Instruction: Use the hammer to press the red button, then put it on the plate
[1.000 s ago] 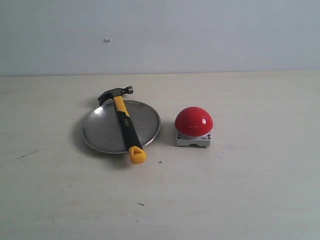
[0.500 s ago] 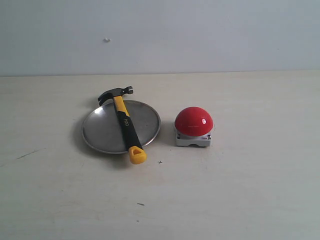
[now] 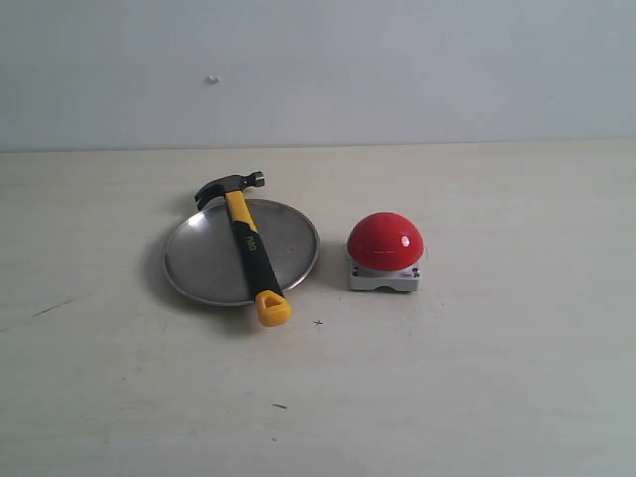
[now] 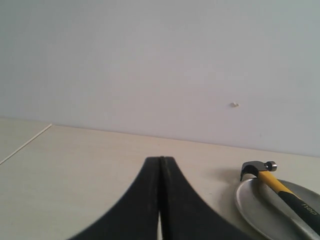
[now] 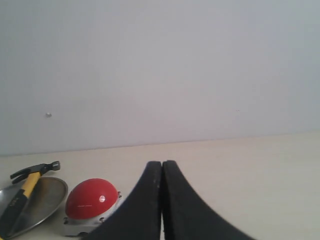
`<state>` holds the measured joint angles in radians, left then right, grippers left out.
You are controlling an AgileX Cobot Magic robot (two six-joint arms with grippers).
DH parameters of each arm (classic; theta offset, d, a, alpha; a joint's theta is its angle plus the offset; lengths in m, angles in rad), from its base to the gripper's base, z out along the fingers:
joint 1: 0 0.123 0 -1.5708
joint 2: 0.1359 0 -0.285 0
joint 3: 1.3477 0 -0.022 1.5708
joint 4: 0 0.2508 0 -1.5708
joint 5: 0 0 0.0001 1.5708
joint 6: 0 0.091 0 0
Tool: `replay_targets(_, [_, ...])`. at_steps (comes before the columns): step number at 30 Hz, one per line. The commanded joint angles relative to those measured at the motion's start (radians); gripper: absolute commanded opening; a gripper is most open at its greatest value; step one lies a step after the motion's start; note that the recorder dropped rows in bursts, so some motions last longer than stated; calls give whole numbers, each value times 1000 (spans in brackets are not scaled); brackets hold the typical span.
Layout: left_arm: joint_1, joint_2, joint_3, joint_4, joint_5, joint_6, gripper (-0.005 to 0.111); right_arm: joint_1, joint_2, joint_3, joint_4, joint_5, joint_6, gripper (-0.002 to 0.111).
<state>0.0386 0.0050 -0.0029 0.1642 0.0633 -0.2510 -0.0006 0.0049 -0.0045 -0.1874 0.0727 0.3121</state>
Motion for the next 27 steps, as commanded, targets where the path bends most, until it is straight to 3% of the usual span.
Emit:
replay_targets(1, [1,-5,3,6,2,-3,0,-18,-5,4,-31,-25,-43,0])
replay_targets(27, [1,-5,3,6,2,-3,0,-18,-5,4,4,-15,-31,0])
